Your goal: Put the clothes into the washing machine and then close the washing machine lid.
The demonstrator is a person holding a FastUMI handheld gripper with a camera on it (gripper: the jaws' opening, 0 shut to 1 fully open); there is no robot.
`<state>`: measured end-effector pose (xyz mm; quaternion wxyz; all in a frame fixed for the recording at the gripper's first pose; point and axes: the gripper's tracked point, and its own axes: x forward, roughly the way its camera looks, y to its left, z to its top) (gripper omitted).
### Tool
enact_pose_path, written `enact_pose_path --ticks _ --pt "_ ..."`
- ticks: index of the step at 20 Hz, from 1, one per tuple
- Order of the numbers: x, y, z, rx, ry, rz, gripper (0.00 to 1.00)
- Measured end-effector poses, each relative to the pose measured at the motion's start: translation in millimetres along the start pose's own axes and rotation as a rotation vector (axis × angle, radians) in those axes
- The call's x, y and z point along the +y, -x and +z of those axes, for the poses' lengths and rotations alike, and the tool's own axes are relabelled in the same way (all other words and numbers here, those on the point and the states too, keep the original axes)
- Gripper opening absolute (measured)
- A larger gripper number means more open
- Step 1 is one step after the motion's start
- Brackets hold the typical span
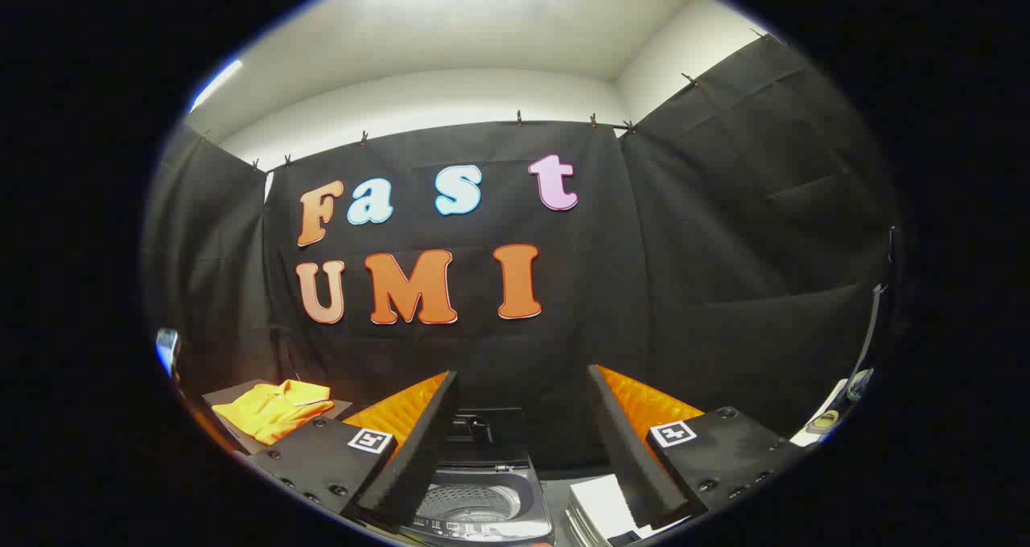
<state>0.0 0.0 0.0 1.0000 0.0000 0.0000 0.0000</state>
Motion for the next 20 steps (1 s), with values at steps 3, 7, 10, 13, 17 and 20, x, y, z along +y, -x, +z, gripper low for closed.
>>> enact_pose_path --ticks 3,7,10,13,17,20 --pt "5.5 -0.4 -2.3 0.006 0.003 0.01 1.0" --pt "7.8 -2.4 -7.5 0.014 -0.011 0.027 1.0" --pt "-4.6 -5.2 -10.7 0.023 -0.018 0.004 1.0" --pt "-8.2 -8.2 -9.1 0.017 -0.035 -0.005 1.0" --pt "-10.3 -10.7 -4.8 0.007 -0.01 -0.019 1.0" --pt "-4.9 -13.9 -7.3 0.009 -0.002 -0.008 1.0"
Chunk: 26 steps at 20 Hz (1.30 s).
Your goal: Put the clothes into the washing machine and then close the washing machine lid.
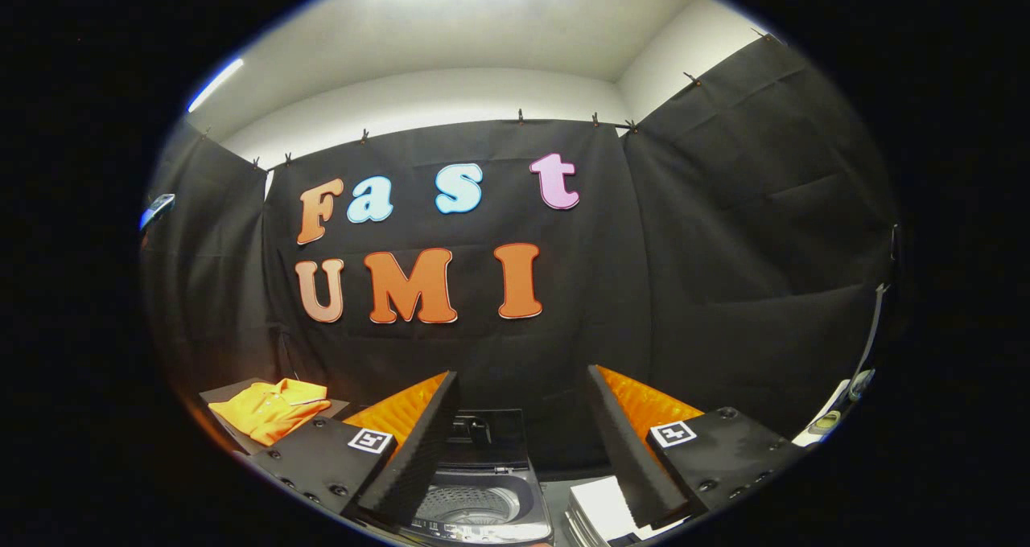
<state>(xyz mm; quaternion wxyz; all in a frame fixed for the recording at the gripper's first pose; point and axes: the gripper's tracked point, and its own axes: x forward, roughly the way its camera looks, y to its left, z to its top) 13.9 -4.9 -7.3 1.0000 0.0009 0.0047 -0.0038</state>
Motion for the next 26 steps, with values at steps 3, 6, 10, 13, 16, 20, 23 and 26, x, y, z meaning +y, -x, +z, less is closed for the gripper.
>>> enact_pose_path --ticks 3,6,10,13,16,20,23,26 --pt "3.0 -2.1 -5.0 0.015 -0.003 0.005 1.0" --pt "9.9 -2.9 -5.4 0.02 0.002 0.017 1.0" --pt "15.6 -4.4 -5.3 0.022 0.023 0.024 1.0" --pt "20.1 -6.4 -10.8 0.035 0.028 0.033 1.0" --pt "26.1 -9.2 -11.9 0.042 0.022 0.043 1.0" --pt "30.5 -10.3 -10.1 0.034 0.03 0.05 1.0" --pt "32.2 -10.8 -11.8 0.038 0.037 0.048 1.0" --pt "37.6 -13.6 -14.7 0.045 0.025 0.053 1.0"
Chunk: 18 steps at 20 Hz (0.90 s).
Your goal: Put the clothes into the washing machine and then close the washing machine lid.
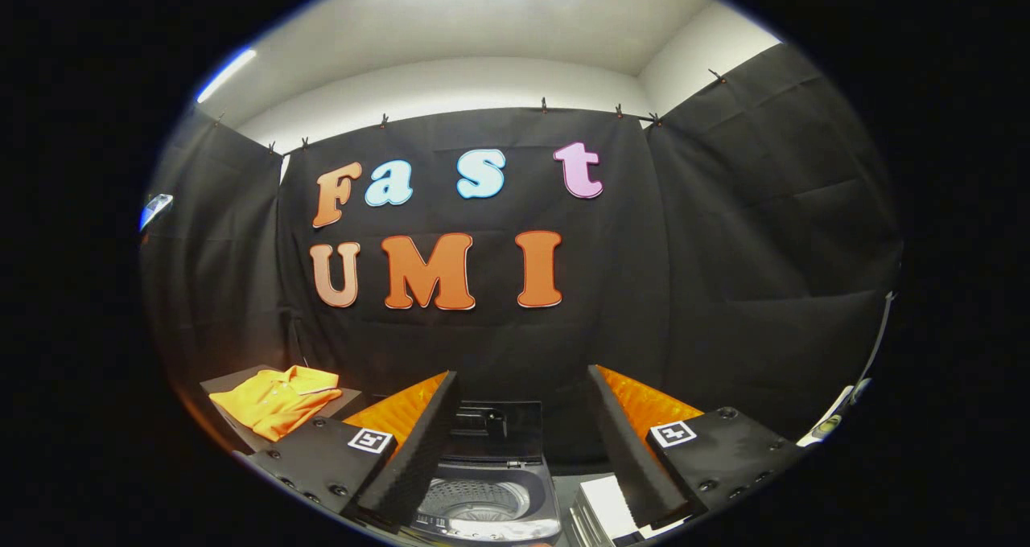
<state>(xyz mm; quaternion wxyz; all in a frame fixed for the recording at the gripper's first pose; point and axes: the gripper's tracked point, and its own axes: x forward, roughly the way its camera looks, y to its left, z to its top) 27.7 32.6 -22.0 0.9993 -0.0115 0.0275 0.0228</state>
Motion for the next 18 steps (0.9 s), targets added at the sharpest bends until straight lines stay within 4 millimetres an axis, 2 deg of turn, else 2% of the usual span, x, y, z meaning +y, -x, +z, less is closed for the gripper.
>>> enact_pose_path --ticks 6,10,12,14,18 --pt "22.6 -7.2 2.8 -0.004 0.006 0.023 1.0" --pt "57.7 -22.2 1.3 0.002 0.012 0.036 1.0" --pt "86.5 -32.4 2.1 -0.001 0.011 0.052 1.0" --pt "124.8 -43.9 1.1 0.001 0.006 0.083 1.0" --pt "222.8 -62.8 -4.7 0.016 -0.024 0.2 1.0"
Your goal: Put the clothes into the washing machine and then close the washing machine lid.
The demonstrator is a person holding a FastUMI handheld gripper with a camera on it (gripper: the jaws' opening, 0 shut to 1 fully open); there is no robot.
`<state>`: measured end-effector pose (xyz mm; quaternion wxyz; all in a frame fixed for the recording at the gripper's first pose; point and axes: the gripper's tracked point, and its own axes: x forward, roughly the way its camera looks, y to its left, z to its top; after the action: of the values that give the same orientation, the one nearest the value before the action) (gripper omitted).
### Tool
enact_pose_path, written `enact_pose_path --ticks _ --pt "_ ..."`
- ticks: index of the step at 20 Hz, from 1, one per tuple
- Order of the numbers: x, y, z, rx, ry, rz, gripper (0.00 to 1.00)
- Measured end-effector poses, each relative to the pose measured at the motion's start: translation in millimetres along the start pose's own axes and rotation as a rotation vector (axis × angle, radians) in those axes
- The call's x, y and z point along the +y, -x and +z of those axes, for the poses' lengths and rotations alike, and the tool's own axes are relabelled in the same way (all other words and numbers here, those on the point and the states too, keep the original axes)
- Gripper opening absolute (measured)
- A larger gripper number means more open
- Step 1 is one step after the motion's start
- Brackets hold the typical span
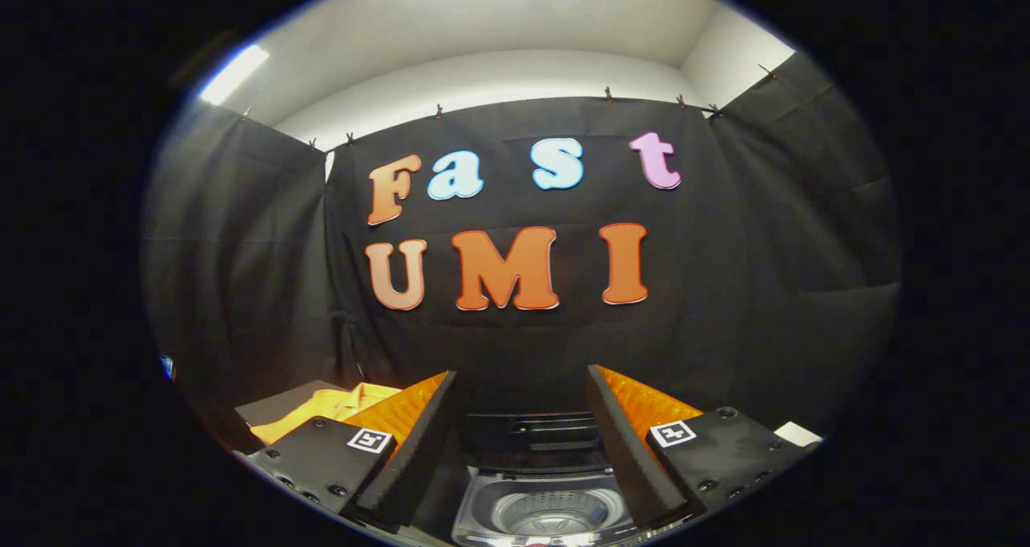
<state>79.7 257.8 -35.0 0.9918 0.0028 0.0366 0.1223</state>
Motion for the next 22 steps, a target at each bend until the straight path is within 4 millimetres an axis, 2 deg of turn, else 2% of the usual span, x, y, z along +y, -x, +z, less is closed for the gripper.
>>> enact_pose_path --ticks 5,8,10,13,15,17,19,22 --pt "136.6 -42.6 -12.3 0.031 -0.045 0.174 1.0" --pt "203.8 -68.8 -35.9 0.072 -0.026 0.233 1.0" --pt "237.9 -88.4 -46.9 0.073 -0.014 0.246 1.0" --pt "266.3 -116.2 -86.8 0.156 0.025 0.238 1.0" --pt "277.0 -134.0 -126.4 0.257 0.059 0.223 1.0" --pt "275.2 -131.8 -169.3 0.382 0.092 0.194 1.0" --pt "284.6 -134.3 -194.1 0.464 0.079 0.202 1.0" --pt "281.2 -134.9 -221.4 0.548 0.07 0.184 1.0"
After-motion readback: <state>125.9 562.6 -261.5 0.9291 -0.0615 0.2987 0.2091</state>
